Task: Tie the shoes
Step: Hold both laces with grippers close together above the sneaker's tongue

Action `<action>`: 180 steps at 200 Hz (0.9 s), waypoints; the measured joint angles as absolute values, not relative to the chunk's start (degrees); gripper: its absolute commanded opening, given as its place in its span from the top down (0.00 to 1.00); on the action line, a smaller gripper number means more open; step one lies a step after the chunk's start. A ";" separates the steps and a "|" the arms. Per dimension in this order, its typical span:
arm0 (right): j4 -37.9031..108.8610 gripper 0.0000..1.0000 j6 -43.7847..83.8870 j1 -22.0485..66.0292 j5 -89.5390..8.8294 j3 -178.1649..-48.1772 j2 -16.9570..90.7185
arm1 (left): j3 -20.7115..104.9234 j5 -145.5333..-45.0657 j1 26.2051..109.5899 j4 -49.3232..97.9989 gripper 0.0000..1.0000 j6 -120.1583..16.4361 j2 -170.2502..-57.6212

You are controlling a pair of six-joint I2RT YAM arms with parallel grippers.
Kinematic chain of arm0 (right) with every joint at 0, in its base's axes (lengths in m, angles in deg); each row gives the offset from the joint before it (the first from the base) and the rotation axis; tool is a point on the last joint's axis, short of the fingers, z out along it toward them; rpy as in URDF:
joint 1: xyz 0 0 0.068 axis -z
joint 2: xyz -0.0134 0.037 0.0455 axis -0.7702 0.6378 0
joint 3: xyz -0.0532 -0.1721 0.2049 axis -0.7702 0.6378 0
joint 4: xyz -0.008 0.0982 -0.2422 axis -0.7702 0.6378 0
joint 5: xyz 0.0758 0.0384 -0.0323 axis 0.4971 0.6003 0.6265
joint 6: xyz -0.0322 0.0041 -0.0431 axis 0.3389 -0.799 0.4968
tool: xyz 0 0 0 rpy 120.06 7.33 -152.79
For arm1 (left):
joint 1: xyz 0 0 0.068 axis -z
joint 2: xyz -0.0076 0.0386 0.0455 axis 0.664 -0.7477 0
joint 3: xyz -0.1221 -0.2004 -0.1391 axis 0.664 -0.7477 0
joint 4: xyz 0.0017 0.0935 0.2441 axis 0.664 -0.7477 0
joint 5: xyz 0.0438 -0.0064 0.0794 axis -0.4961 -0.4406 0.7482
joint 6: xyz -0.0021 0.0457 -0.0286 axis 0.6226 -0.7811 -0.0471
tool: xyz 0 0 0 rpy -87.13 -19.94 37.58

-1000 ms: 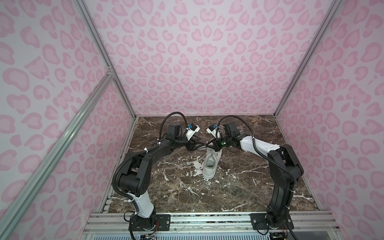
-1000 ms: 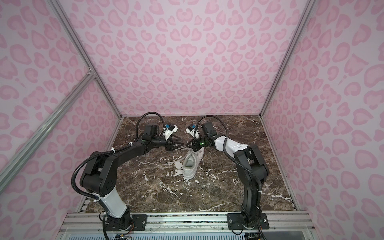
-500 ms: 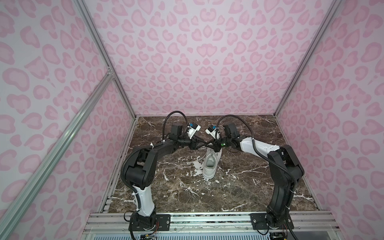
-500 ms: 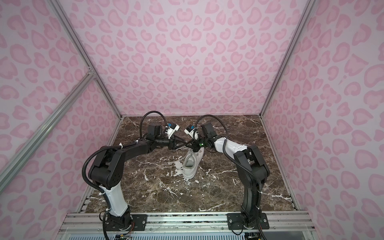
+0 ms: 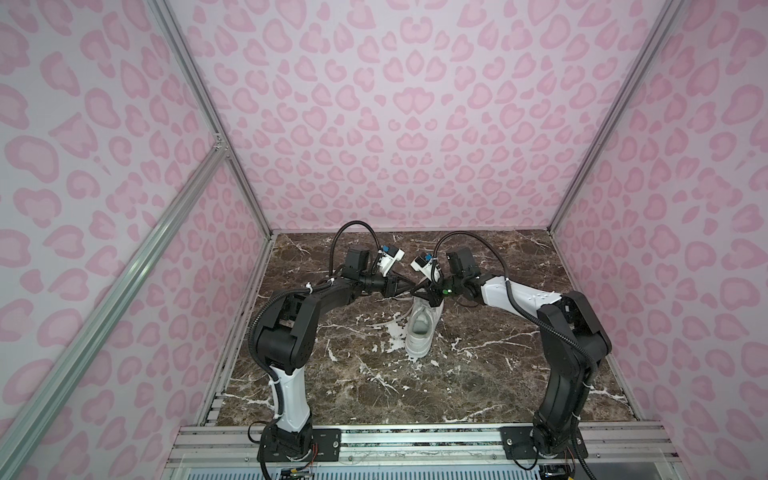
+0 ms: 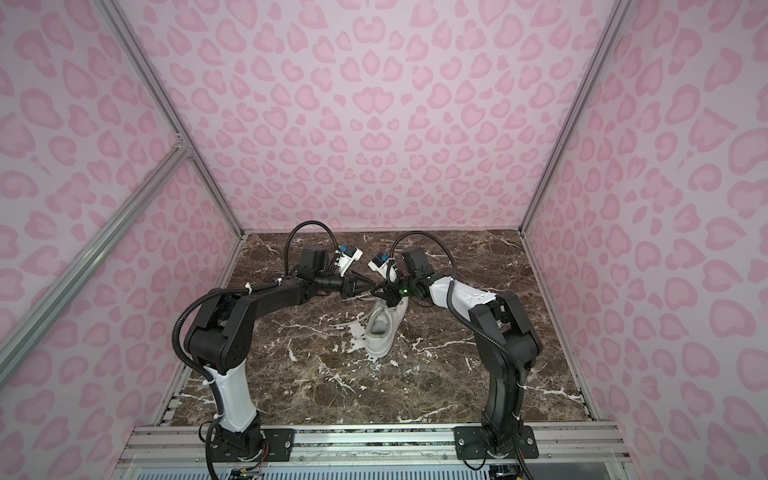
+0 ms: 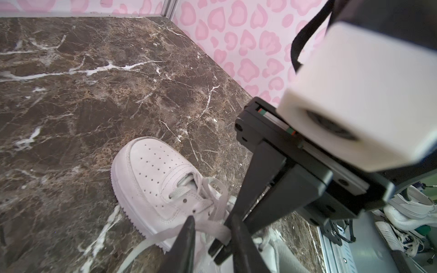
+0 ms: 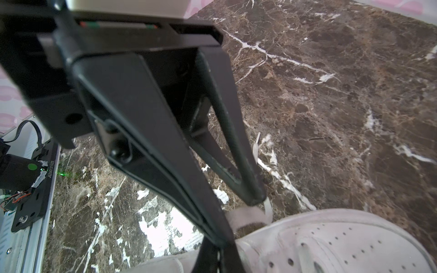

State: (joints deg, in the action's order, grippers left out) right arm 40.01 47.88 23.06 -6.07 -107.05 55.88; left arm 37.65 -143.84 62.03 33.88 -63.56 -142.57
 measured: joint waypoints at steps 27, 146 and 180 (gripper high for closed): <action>39.07 1.00 47.99 23.06 -6.49 -105.96 55.03 | 37.72 -144.45 62.08 33.90 0.89 -62.51 -142.86; 36.62 0.98 47.84 23.11 -7.36 -104.63 54.62 | 39.36 -144.67 61.86 33.00 0.72 -60.13 -142.18; 36.51 0.98 48.45 22.89 -8.30 -104.56 54.48 | 39.73 -145.02 61.81 31.71 0.65 -59.32 -142.14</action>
